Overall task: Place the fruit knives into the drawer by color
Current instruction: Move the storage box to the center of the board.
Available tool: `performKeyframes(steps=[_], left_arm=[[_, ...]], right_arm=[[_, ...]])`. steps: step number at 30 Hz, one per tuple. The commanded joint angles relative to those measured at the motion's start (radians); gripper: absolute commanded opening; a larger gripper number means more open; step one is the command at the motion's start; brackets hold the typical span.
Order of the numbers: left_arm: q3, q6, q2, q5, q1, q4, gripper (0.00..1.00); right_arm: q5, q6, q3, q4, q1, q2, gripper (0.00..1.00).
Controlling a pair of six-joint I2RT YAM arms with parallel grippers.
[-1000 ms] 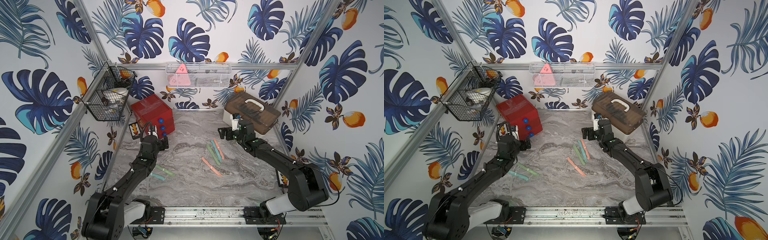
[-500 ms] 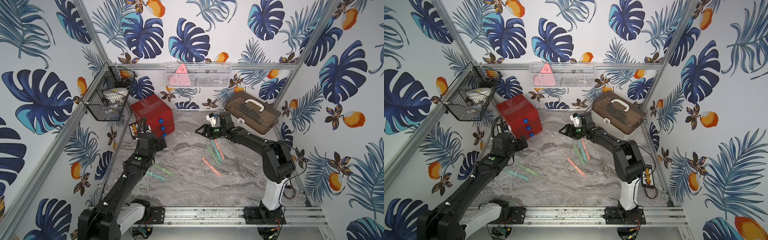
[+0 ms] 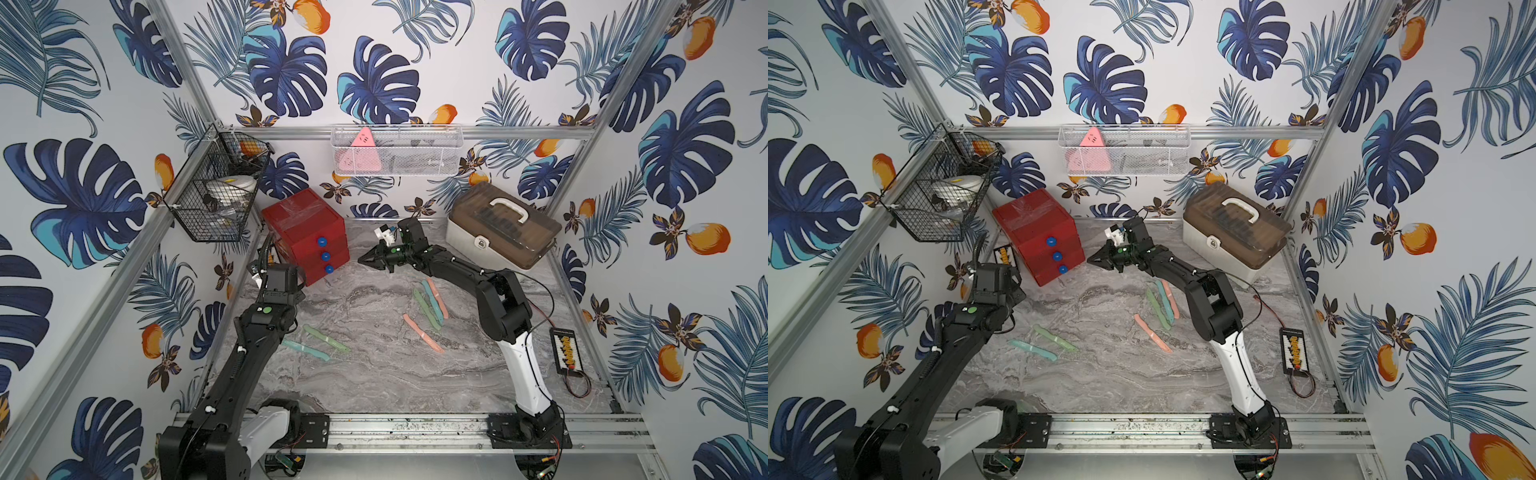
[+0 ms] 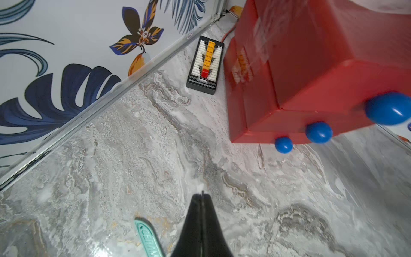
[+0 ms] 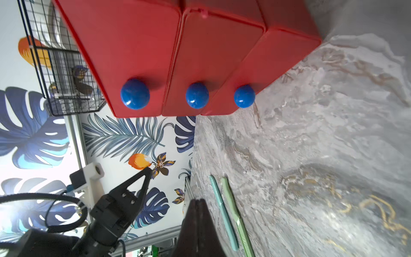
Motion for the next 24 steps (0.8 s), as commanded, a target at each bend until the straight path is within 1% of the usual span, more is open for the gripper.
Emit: performKeyframes(steps=[1, 4, 5, 7, 9, 12, 15, 19, 22, 24], left_arm=[[-0.003, -0.028, 0.046, 0.062, 0.055, 0.147, 0.0], [-0.038, -0.023, 0.09, 0.12, 0.106, 0.278, 0.0], [-0.055, -0.018, 0.108, 0.157, 0.131, 0.337, 0.0], [-0.064, -0.02, 0.145, 0.192, 0.172, 0.401, 0.0], [-0.075, -0.031, 0.178, 0.225, 0.208, 0.467, 0.0], [-0.075, -0.025, 0.245, 0.31, 0.259, 0.59, 0.0], [-0.052, -0.024, 0.315, 0.346, 0.291, 0.655, 0.0], [-0.037, -0.058, 0.4, 0.414, 0.328, 0.768, 0.0], [-0.004, -0.068, 0.472, 0.47, 0.332, 0.839, 0.0], [0.019, -0.076, 0.523, 0.504, 0.333, 0.892, 0.0]], right_arm=[[0.0, 0.101, 0.097, 0.019, -0.007, 0.066, 0.0], [0.024, 0.179, 0.133, 0.064, -0.015, 0.117, 0.0], [0.038, 0.205, 0.13, 0.088, -0.048, 0.126, 0.0], [0.061, 0.255, 0.139, 0.127, -0.065, 0.147, 0.0], [0.05, 0.296, 0.215, 0.147, -0.078, 0.205, 0.0], [0.025, 0.339, 0.391, 0.135, -0.088, 0.321, 0.0], [0.027, 0.403, 0.512, 0.159, -0.09, 0.418, 0.0], [0.063, 0.496, 0.54, 0.269, -0.087, 0.488, 0.0], [0.109, 0.527, 0.539, 0.338, -0.084, 0.515, 0.0], [0.133, 0.552, 0.576, 0.366, -0.078, 0.547, 0.0]])
